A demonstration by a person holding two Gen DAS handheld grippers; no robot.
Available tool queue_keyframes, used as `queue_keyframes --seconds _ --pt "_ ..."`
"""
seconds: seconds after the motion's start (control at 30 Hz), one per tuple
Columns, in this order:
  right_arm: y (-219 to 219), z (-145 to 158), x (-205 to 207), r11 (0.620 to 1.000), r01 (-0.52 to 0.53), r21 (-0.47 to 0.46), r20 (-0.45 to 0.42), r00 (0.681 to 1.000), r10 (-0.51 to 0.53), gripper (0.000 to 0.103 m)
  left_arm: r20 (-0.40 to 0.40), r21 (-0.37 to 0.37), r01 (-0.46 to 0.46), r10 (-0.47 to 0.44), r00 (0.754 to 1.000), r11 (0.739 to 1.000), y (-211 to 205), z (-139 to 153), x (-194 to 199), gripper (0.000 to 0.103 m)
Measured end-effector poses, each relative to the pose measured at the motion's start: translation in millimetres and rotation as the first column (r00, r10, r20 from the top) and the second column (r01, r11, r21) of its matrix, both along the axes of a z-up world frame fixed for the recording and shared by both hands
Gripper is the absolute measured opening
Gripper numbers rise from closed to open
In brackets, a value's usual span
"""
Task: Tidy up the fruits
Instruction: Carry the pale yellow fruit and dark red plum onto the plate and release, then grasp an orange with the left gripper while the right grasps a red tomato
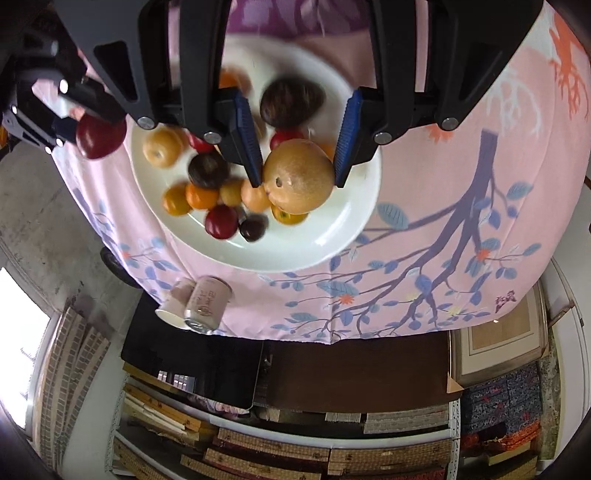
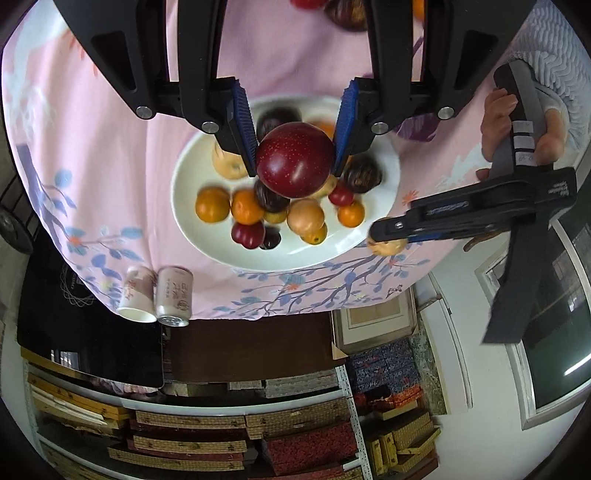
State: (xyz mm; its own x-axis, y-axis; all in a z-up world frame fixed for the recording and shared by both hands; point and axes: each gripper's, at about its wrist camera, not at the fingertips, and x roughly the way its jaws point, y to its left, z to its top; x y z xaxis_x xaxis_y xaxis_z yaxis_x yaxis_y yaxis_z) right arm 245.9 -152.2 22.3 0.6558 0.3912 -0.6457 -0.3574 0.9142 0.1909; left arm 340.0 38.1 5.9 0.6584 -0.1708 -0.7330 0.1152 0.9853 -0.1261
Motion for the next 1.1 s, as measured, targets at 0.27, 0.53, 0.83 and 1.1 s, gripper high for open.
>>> queue_keyframes --seconds 0.27,0.53,0.83,1.1 --pt "-15.7 -16.4 20.1 0.996 0.061 0.071 0.038 0.997 -0.064 0.058 -0.081 -0.059 -0.039 0.034 0.996 0.998 3.6 -35.7 58.4 0.055" --pt "-33.2 17.7 -18.5 0.984 0.069 0.161 0.184 0.978 -0.099 0.080 -0.017 -0.101 -0.077 0.076 0.997 0.992 22.7 -11.5 3.7 0.079" --pt "-67.2 -16.7 -85.9 0.964 0.175 0.202 0.107 0.974 -0.199 0.092 0.020 -0.072 -0.141 0.143 0.990 0.987 43.4 -30.9 -147.6 0.090" --pt "-88.7 -34.9 -102.5 0.935 0.252 0.249 0.034 0.963 -0.269 0.098 0.114 0.037 -0.013 0.009 0.993 0.999 8.5 -43.8 -242.4 0.099"
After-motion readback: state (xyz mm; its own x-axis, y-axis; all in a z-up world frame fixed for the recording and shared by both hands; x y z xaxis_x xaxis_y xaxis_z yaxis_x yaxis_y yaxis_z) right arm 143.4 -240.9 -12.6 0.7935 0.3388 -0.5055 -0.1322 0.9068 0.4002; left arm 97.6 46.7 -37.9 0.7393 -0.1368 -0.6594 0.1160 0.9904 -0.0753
